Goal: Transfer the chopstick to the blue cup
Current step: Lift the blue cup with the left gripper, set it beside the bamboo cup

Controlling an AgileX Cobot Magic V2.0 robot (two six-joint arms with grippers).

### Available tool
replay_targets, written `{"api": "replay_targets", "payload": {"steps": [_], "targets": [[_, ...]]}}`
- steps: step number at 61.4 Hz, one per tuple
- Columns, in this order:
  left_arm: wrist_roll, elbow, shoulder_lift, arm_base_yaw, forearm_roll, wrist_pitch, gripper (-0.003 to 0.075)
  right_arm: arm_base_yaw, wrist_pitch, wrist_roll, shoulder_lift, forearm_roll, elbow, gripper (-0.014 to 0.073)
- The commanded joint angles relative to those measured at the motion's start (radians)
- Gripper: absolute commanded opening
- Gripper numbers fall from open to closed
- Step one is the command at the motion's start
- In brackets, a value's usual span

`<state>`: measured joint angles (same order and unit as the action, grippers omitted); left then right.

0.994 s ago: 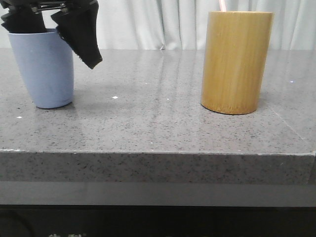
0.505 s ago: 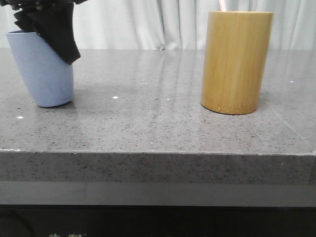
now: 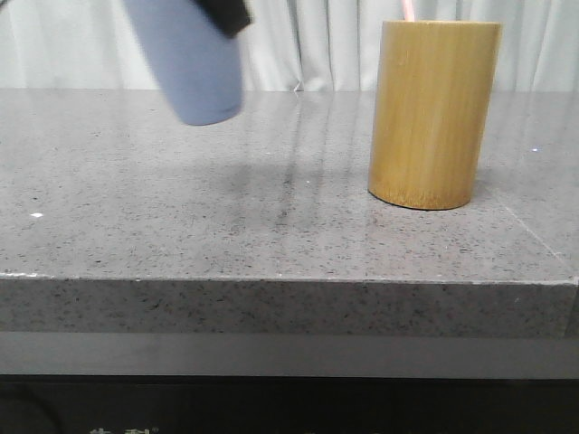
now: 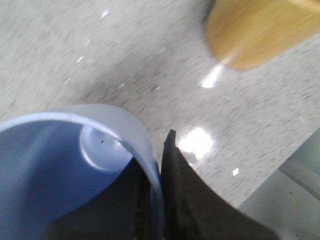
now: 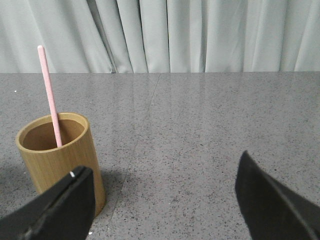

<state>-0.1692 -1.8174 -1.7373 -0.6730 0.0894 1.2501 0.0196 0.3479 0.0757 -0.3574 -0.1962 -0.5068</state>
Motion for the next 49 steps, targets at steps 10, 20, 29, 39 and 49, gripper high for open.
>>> {"api": "replay_targets", "payload": {"steps": [10,20,29,39,49], "targets": [[0.006,-0.097,-0.057,-0.074,0.012,0.019,-0.0018,-0.004,-0.075,0.007,-0.017,-0.009,-0.035,0.0589],[0.006,-0.097,-0.083,-0.074,0.010,0.019,-0.0016,-0.004,-0.075,0.007,-0.017,-0.009,-0.035,0.0589],[0.006,-0.097,-0.092,-0.074,0.002,0.019,0.0062,-0.004,-0.075,0.007,-0.017,-0.009,-0.035,0.0589],[0.006,-0.097,-0.092,-0.074,-0.002,0.017,0.0234,-0.004,-0.075,0.007,-0.017,-0.009,-0.035,0.0589],[0.006,-0.102,-0.092,-0.074,-0.002,0.019,0.0291,-0.004,-0.075,0.007,-0.017,-0.009,-0.035,0.0589]]}}
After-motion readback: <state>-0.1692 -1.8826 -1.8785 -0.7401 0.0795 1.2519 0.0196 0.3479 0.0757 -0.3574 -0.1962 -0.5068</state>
